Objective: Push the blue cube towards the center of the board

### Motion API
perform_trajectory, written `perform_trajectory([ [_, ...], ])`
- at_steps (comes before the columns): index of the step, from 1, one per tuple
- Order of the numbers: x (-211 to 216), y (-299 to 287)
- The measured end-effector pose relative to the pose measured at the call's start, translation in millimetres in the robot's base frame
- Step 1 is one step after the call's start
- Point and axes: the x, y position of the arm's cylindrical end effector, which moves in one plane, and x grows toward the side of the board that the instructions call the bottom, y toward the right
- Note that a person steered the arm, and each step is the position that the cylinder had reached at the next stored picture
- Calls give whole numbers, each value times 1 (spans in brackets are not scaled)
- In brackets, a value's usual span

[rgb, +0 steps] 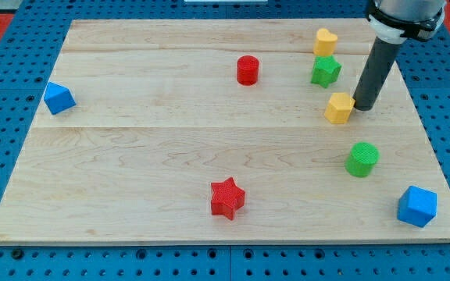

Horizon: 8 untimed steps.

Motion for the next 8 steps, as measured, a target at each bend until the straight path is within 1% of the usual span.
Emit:
perform_trajectory([
  [3, 2, -12],
  [4, 14, 33],
  [5, 53, 57],
  [8, 174, 60],
])
